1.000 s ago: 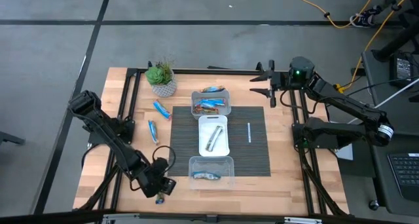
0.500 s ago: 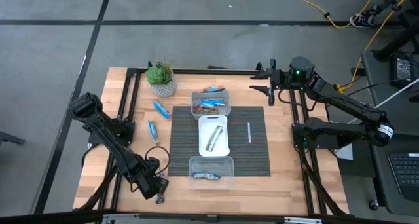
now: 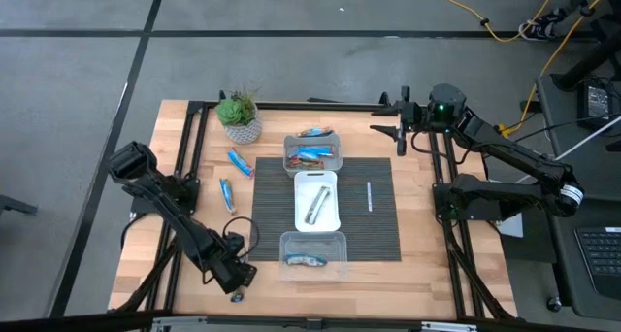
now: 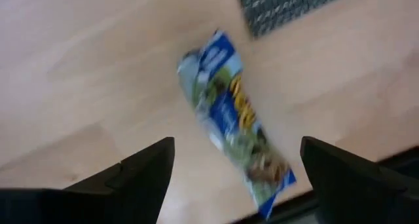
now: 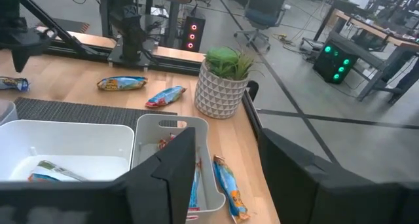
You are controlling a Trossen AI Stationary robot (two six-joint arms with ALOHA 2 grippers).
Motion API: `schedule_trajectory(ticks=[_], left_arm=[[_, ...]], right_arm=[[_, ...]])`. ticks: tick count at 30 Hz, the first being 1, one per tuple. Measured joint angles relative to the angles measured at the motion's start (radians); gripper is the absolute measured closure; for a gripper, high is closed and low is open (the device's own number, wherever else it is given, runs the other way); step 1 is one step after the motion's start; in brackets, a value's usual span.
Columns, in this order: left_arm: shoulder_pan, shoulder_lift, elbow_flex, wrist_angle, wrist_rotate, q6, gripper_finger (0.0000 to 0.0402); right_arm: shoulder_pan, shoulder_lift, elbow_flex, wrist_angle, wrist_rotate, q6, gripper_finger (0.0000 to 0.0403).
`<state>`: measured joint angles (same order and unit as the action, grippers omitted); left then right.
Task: Pick and place Granola Bars by type
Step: Put the blue granola bar into the transparent bin
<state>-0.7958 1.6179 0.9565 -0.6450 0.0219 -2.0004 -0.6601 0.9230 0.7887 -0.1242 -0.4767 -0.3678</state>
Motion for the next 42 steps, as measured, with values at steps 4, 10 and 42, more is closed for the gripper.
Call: schedule_trajectory(ticks=[4, 10, 42], left_arm=[[0.035, 0.051, 0.000, 0.018, 0.007, 0.060, 0.0081], [0.060, 0.117, 0.003, 0.013, 0.075, 0.086, 0.0098], [0.202, -0.279, -0.002, -0.237, -0.131, 0.217, 0.0379]], right_arm=[[0.000, 0.000, 0.000, 0.000, 0.000, 0.000, 0.0234], [0.000, 0.000, 0.000, 0.000, -0.003, 0.000, 0.0234], [0.000, 0.000, 0.000, -0.024, -0.004, -0.007, 0.0234]])
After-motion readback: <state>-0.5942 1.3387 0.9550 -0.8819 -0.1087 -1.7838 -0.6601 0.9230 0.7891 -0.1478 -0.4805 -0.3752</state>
